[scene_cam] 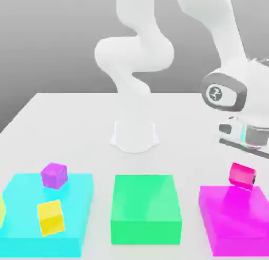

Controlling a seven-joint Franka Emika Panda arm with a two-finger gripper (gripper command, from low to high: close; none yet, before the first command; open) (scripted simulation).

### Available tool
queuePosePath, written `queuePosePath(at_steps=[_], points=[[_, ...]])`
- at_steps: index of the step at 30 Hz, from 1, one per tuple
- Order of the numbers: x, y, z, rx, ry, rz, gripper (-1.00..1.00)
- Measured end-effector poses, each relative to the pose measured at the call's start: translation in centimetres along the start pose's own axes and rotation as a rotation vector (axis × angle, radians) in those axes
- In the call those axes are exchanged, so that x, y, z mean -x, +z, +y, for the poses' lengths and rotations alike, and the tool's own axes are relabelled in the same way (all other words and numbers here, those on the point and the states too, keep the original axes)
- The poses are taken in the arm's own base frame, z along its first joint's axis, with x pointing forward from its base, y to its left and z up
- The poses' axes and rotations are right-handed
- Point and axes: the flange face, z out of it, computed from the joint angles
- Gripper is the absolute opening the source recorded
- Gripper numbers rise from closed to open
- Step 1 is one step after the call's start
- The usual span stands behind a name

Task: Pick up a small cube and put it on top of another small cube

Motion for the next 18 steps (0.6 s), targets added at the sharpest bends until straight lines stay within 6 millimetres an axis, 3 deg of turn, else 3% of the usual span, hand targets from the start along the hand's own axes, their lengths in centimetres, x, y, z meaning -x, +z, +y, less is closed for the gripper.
queuePosePath(at_steps=[4, 8, 13, 18], points=[[-11.5, -1.2, -3.3, 0.015, 0.221, 0.025, -1.00], [-20.4, -2.7, -3.3, 0.028, 0.379, 0.030, -1.00], [-31.2, -4.6, -0.6, 0.042, 0.588, 0.008, -1.00], [-40.6, -6.5, 5.1, 0.038, 0.807, -0.043, -1.00]])
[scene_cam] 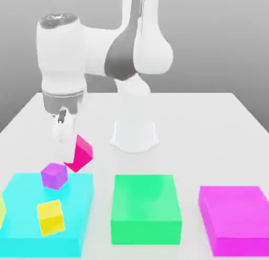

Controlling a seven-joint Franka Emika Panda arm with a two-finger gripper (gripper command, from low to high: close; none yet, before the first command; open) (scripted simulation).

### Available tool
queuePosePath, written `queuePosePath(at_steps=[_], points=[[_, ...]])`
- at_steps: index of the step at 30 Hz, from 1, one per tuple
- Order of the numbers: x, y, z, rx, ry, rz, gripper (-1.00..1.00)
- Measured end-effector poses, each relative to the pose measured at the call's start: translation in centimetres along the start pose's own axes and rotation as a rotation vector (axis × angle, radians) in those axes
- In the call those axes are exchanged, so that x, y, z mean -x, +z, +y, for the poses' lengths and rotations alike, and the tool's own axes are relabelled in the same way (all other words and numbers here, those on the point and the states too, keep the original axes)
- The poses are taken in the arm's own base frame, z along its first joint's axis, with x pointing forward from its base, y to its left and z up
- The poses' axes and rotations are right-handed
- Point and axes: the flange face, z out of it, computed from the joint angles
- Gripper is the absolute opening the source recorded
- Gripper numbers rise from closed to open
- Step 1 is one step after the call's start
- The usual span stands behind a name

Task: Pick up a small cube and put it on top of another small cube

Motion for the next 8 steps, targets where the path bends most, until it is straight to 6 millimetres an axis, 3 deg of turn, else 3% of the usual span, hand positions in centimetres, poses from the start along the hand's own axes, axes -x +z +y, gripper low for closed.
queuePosePath(at_steps=[2, 5, 6, 8], points=[[-1.4, 1.4, -0.3, 0.001, 0.030, -0.009, -1.00], [-1.8, 4.8, -0.3, 0.001, 0.038, -0.011, -1.00], [-1.8, 5.7, -0.2, 0.001, 0.039, -0.012, 1.00], [-1.8, 5.7, -0.2, 0.001, 0.039, -0.012, 1.00]])
